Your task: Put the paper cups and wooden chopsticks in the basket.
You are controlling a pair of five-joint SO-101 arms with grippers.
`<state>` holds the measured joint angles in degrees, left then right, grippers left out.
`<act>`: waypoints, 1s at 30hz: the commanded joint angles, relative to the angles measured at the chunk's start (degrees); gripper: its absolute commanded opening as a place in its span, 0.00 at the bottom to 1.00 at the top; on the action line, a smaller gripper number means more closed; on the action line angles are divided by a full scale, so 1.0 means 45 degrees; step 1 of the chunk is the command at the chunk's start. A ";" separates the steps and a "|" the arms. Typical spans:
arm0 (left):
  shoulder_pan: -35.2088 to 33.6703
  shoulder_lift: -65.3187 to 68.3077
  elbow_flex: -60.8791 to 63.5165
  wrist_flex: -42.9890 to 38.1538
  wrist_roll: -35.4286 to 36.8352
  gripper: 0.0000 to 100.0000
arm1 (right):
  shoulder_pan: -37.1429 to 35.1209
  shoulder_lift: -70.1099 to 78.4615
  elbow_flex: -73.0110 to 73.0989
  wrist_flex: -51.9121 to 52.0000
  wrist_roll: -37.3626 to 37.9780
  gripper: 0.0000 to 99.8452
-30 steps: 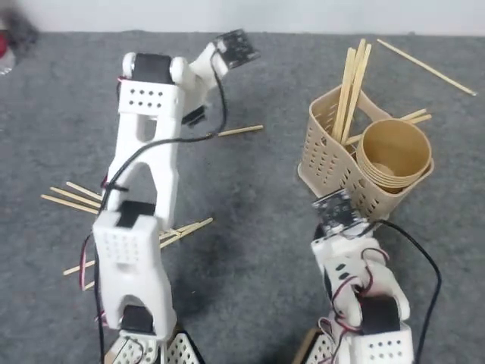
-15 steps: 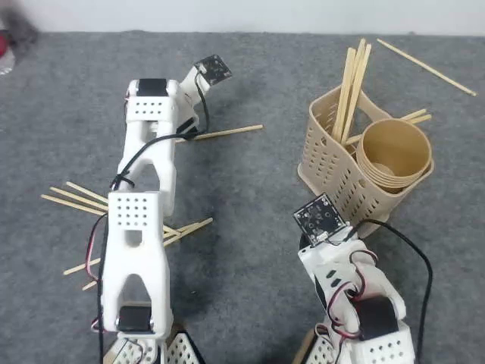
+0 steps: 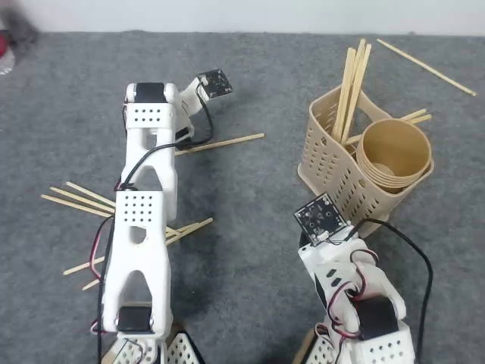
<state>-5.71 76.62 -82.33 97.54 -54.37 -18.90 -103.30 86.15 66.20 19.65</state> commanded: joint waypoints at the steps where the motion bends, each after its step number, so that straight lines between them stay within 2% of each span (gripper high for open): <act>1: -0.0039 0.0000 -0.0068 0.0703 -0.0371 0.16 | 0.0010 -0.0166 -0.0059 -0.0186 -0.0020 0.01; 6: 0.0039 -0.0098 0.0576 0.0781 -0.1446 0.12 | 0.0010 -0.0166 -0.0059 -0.0205 -0.0020 0.01; 9: 0.0352 -0.1192 0.2960 0.0781 -0.2247 0.12 | 0.0010 -0.0166 -0.0059 -0.0205 -0.0020 0.01; 15: 0.1192 -0.5451 0.8195 0.0703 -0.2891 0.12 | 0.0010 -0.0166 -0.0059 -0.0225 0.0000 0.01; 20: 0.1153 -0.6799 1.0422 0.0645 -0.2872 0.12 | 0.0029 -0.0166 -0.0059 -0.0147 0.0723 0.01; 22: 0.1016 -0.7053 1.0559 0.0625 -0.2794 0.12 | 0.0029 -0.0166 -0.0059 -0.0147 0.0723 0.01; 26: 0.0840 -0.7697 1.0071 0.0664 -0.1543 0.12 | 0.0029 -0.0166 -0.0039 -0.0127 0.0703 0.01; 30: 0.1094 -0.8244 1.1067 0.0684 -0.1485 0.12 | 0.0029 -0.0166 0.0137 -0.0205 0.0762 0.01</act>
<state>-1.67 45.41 -35.30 98.68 -62.37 -18.81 -103.38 86.59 66.20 22.20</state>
